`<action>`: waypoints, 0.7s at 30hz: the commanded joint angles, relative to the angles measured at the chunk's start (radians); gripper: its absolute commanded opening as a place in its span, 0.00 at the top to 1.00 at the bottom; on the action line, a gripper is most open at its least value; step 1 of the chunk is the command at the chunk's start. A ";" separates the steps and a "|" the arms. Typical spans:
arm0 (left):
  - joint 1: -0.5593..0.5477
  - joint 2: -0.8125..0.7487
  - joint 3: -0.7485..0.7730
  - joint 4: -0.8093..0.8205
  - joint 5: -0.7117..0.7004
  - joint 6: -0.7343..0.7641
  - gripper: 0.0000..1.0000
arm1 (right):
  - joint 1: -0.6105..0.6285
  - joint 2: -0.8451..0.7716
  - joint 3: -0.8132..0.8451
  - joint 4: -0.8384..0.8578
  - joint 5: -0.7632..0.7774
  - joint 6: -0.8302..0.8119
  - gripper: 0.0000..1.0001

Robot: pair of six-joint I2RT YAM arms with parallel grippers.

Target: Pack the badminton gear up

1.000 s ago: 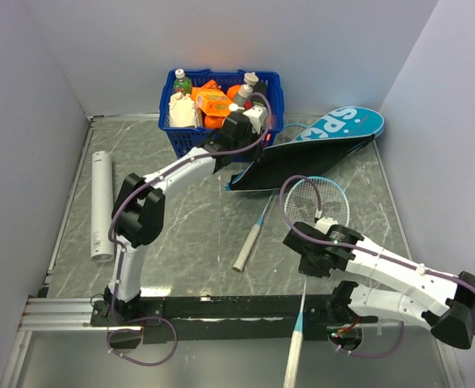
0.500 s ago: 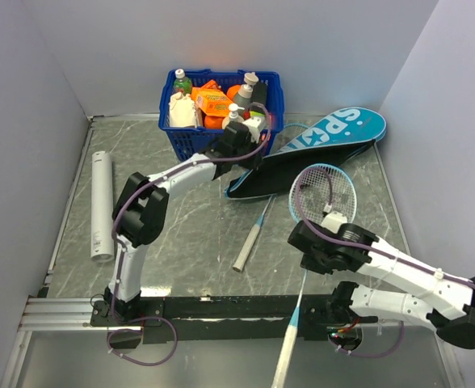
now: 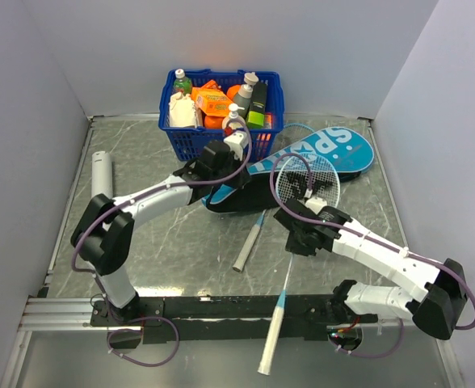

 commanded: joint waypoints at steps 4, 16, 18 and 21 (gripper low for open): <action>-0.047 -0.035 0.007 0.037 -0.024 -0.014 0.99 | 0.038 0.003 -0.021 0.103 -0.062 -0.049 1.00; -0.053 0.087 0.137 0.027 -0.001 -0.024 0.99 | 0.176 -0.227 -0.156 -0.039 -0.075 0.122 1.00; -0.051 0.104 0.171 0.021 -0.003 -0.021 0.99 | 0.204 -0.248 -0.178 -0.055 -0.078 0.149 1.00; -0.051 0.124 0.198 0.013 0.008 -0.025 0.99 | 0.213 -0.257 -0.204 -0.047 -0.087 0.163 1.00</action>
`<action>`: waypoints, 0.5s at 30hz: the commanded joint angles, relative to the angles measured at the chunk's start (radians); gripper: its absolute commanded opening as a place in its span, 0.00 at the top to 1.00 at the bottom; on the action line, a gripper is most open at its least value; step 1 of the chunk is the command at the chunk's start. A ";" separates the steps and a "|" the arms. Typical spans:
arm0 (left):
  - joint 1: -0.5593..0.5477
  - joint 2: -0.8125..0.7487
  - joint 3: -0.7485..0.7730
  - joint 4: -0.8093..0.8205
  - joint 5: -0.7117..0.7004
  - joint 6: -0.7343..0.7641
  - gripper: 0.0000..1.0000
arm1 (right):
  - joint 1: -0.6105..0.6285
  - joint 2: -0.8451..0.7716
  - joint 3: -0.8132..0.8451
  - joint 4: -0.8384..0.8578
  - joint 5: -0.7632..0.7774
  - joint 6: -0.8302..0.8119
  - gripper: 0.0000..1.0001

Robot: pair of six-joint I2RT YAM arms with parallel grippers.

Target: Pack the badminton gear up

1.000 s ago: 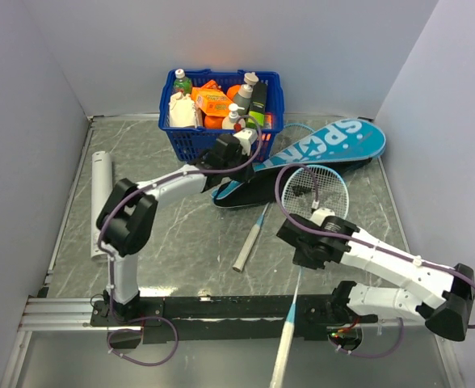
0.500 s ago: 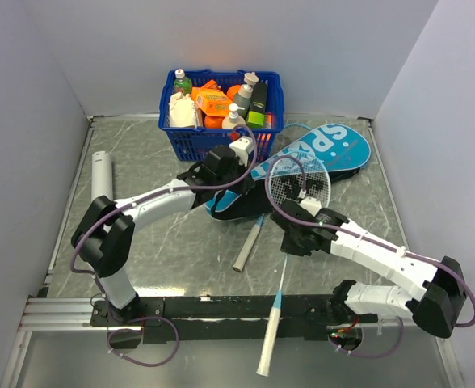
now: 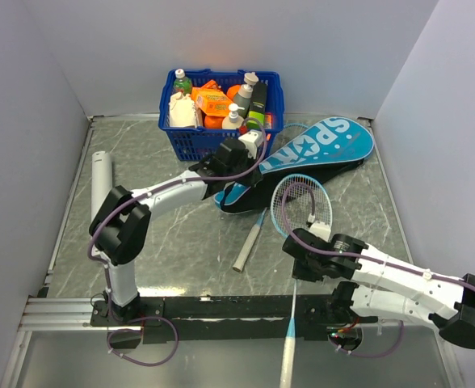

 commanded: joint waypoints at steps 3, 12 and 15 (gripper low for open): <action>-0.012 0.007 0.065 0.061 0.030 -0.030 0.99 | 0.022 0.004 -0.034 -0.002 -0.022 0.053 1.00; -0.097 -0.065 -0.088 0.101 0.007 -0.034 0.99 | -0.090 0.220 0.038 0.145 -0.002 -0.106 1.00; -0.144 -0.109 -0.146 0.106 -0.017 -0.037 0.99 | -0.203 0.249 0.026 0.246 -0.014 -0.203 1.00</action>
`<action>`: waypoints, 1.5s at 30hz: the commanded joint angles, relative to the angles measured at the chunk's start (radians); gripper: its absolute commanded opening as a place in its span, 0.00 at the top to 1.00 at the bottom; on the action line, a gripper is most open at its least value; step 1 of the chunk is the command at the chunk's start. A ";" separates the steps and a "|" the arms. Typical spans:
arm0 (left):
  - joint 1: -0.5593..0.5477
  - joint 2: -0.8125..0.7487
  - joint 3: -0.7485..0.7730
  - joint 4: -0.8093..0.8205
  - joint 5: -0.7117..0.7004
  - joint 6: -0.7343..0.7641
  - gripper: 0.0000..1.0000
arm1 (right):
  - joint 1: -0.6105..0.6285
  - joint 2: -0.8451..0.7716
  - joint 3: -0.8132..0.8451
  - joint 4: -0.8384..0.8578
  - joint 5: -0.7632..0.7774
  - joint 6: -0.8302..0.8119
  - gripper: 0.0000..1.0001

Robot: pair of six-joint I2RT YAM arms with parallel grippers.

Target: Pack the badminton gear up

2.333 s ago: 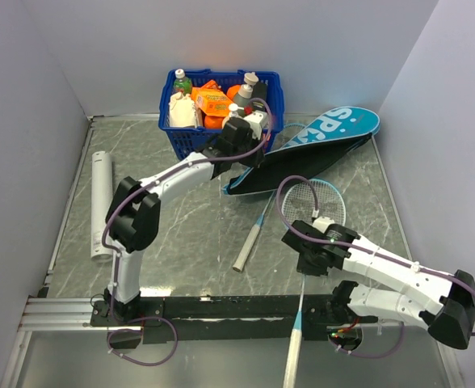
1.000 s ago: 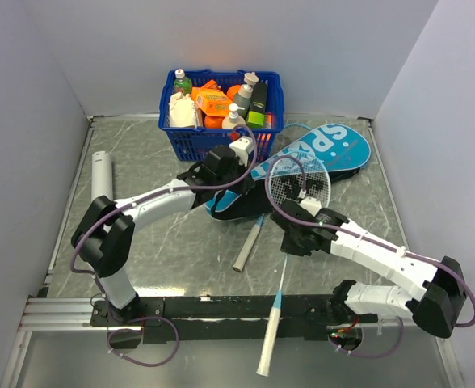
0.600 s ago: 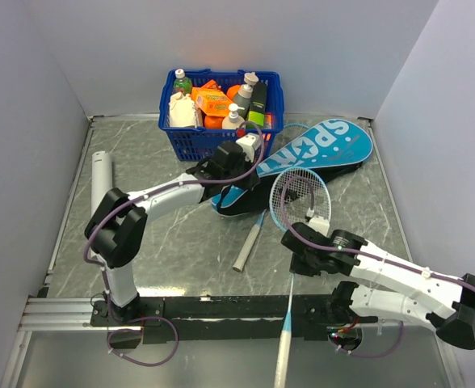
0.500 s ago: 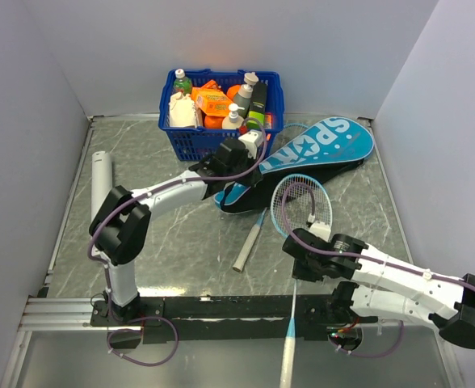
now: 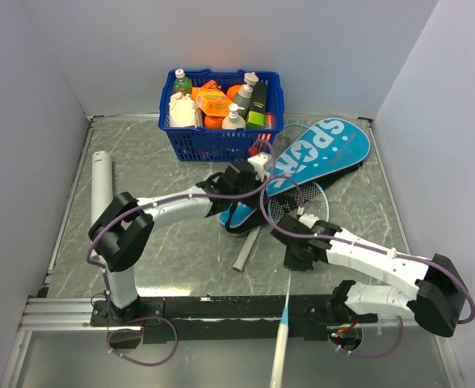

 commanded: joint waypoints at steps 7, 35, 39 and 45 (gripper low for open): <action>-0.128 -0.255 -0.233 0.091 -0.056 -0.054 0.99 | -0.334 0.140 0.065 0.372 -0.064 -0.389 1.00; -0.326 -0.342 -0.435 0.096 -0.117 -0.148 0.99 | -0.680 0.476 0.274 0.653 -0.271 -0.629 0.59; -0.326 -0.308 -0.383 0.093 -0.117 -0.123 0.99 | -0.678 0.361 0.214 0.555 -0.253 -0.630 0.50; -0.326 -0.249 -0.308 0.084 -0.117 -0.091 0.99 | -0.663 0.107 0.079 0.379 -0.283 -0.581 0.48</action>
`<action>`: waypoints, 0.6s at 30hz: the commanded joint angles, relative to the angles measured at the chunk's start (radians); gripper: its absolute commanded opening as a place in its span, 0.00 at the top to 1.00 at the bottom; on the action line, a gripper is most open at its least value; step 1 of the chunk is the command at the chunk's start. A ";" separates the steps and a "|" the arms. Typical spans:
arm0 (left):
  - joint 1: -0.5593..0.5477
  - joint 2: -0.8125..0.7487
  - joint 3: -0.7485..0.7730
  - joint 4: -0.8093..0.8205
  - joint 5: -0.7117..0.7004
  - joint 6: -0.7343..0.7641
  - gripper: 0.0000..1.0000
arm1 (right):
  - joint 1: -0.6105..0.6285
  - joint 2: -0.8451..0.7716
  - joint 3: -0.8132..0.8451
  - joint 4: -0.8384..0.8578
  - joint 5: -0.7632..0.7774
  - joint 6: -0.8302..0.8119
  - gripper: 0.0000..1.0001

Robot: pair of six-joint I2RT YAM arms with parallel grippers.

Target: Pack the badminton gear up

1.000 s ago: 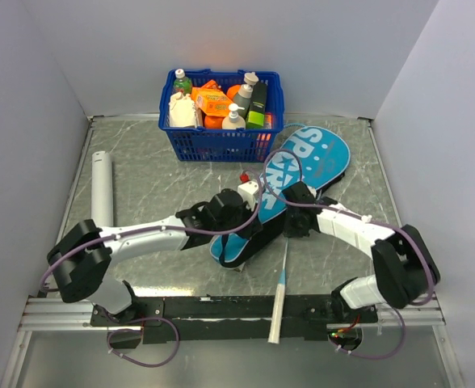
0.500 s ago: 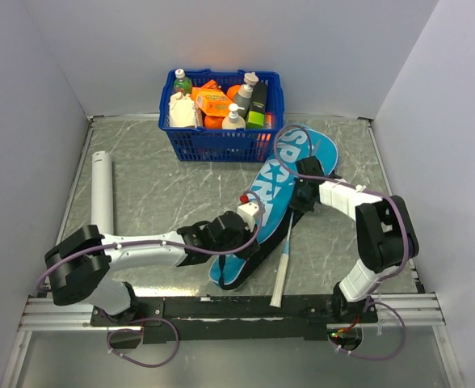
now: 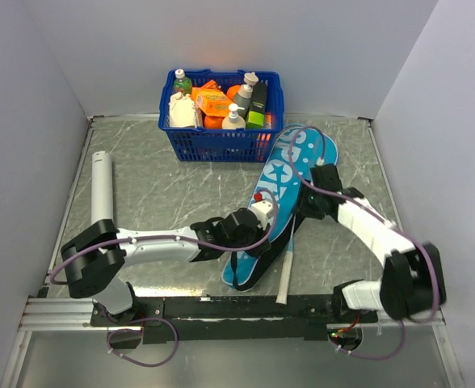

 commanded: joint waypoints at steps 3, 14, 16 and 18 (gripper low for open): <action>-0.007 0.053 0.091 0.043 0.023 0.032 0.99 | 0.048 -0.254 -0.156 -0.215 -0.055 0.090 0.48; -0.007 0.084 0.137 0.062 0.045 0.029 0.99 | 0.205 -0.444 -0.323 -0.293 -0.056 0.248 0.48; -0.007 0.081 0.136 0.065 0.046 0.025 0.99 | 0.211 -0.446 -0.338 -0.263 -0.069 0.273 0.48; -0.005 0.071 0.128 0.070 0.046 0.022 0.99 | 0.228 -0.443 -0.357 -0.243 -0.078 0.290 0.48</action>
